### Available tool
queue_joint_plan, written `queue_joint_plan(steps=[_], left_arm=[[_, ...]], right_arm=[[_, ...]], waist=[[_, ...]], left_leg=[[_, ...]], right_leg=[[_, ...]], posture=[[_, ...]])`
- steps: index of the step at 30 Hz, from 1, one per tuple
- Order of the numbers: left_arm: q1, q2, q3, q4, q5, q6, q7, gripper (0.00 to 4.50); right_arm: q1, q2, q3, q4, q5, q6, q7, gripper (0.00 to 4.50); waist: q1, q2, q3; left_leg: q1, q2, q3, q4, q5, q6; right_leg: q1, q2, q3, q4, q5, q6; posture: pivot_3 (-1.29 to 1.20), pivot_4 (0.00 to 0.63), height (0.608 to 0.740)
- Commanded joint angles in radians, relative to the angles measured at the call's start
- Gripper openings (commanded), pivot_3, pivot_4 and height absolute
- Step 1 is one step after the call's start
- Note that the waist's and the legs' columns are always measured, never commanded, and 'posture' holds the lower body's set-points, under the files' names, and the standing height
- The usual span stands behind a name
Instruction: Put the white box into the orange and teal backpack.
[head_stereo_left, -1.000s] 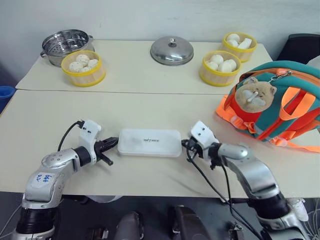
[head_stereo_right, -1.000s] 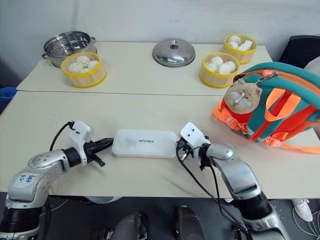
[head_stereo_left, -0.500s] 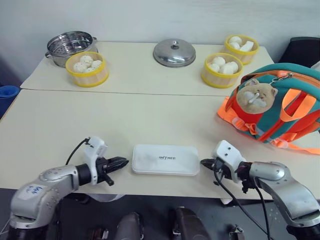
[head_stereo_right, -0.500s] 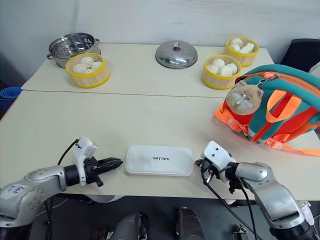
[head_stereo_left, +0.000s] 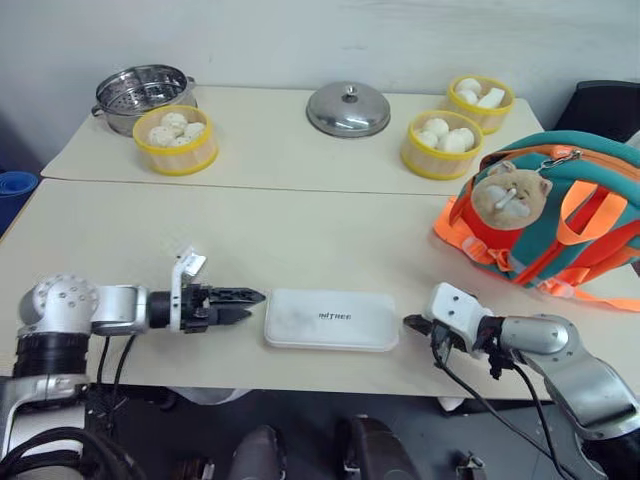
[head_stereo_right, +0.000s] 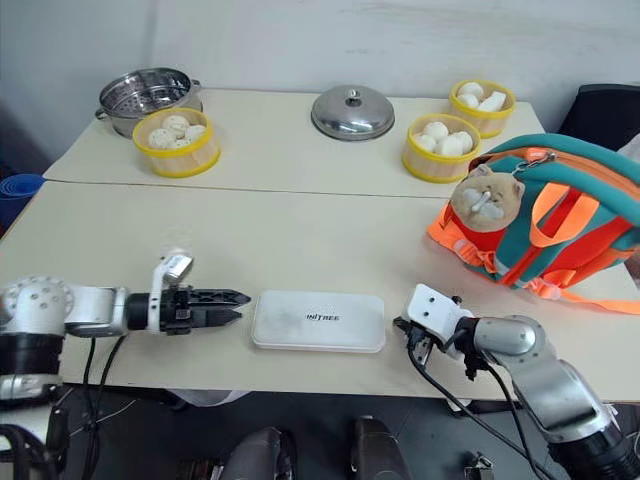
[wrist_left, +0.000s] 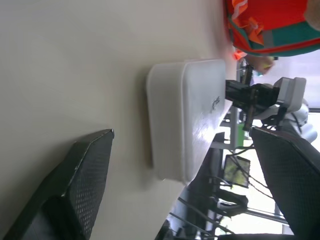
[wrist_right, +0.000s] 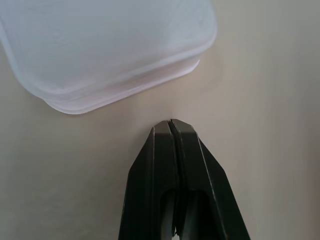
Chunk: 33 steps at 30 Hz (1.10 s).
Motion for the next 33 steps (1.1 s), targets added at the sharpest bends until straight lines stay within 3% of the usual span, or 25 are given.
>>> queue_joint_plan(steps=[1,10,15,19,22,24,27,31,33], left_arm=[[-0.019,-0.010,-0.072,0.030,-0.104,0.003,0.072,4.47],[-0.124,-0.252,0.018,0.151,-0.158,0.003,0.238,4.47],[-0.120,-0.255,-0.069,0.104,-0.254,0.003,0.242,3.38],[-0.096,-0.202,-0.067,0.061,-0.302,0.003,0.233,2.19],[-0.042,-0.184,0.015,-0.081,-0.272,-0.031,0.183,1.29],[0.015,-0.162,0.036,-0.239,-0.184,-0.124,0.073,1.24],[0.106,-0.087,-0.006,-0.455,0.021,-0.355,-0.250,1.24],[0.207,-0.018,-0.105,-0.561,0.329,-0.747,-0.606,1.24],[0.233,0.005,-0.152,-0.588,0.453,-0.899,-0.722,1.24]], right_arm=[[-0.023,0.026,0.065,0.043,-0.031,-0.003,0.003,0.00],[-0.051,0.076,0.106,0.088,-0.057,-0.081,0.024,0.00],[-0.031,0.085,0.089,0.106,-0.051,-0.137,0.033,0.00],[0.058,0.103,-0.035,0.085,0.049,-0.129,0.035,0.00],[0.194,0.139,-0.195,0.038,0.166,-0.148,0.026,0.90],[0.294,0.153,-0.292,0.011,0.196,-0.191,0.010,1.60],[0.457,0.199,-0.476,-0.028,0.273,-0.210,-0.024,2.52],[0.581,0.271,-0.680,0.017,0.356,-0.378,0.016,3.89],[0.603,0.278,-0.792,0.051,0.436,-0.341,-0.003,4.44]], waist=[[-0.002,0.000,0.000],[0.010,-0.004,-0.003],[0.011,-0.005,-0.003],[0.012,-0.005,-0.003],[0.014,-0.004,-0.002],[0.014,-0.002,-0.001],[0.015,0.000,0.000],[0.013,0.007,0.001],[0.011,0.011,0.002]], left_leg=[[0.000,0.000,0.000,0.000,0.001,-0.002],[0.000,0.000,0.000,0.002,0.001,-0.002],[0.000,0.000,0.000,0.001,0.002,-0.003],[0.000,0.000,-0.001,0.001,0.002,-0.004],[-0.002,0.000,-0.002,0.000,0.001,-0.005],[-0.002,0.000,-0.002,0.000,0.001,-0.005],[-0.003,-0.001,-0.002,-0.001,0.001,-0.004],[-0.002,-0.001,0.000,-0.003,-0.002,-0.009],[0.000,-0.001,0.001,-0.003,-0.003,-0.007]], right_leg=[[0.000,0.000,0.000,0.000,0.000,0.000],[0.001,0.000,-0.001,0.001,0.000,0.000],[0.001,0.001,-0.001,0.001,0.000,0.000],[0.001,0.000,-0.001,0.000,0.000,0.000],[0.000,0.001,-0.003,0.000,-0.001,-0.001],[0.000,0.001,-0.003,0.000,-0.001,-0.001],[0.000,0.001,-0.003,-0.002,-0.001,-0.001],[0.002,0.001,-0.002,-0.006,-0.002,-0.001],[0.004,0.001,-0.001,-0.006,-0.001,-0.001]], posture=[[0.00,0.150,0.740],[0.00,0.150,0.740],[0.00,0.150,0.740],[0.00,0.150,0.740],[0.00,0.150,0.740],[0.00,0.150,0.740],[0.00,0.150,0.740],[0.00,0.150,0.740],[0.00,0.150,0.740]])
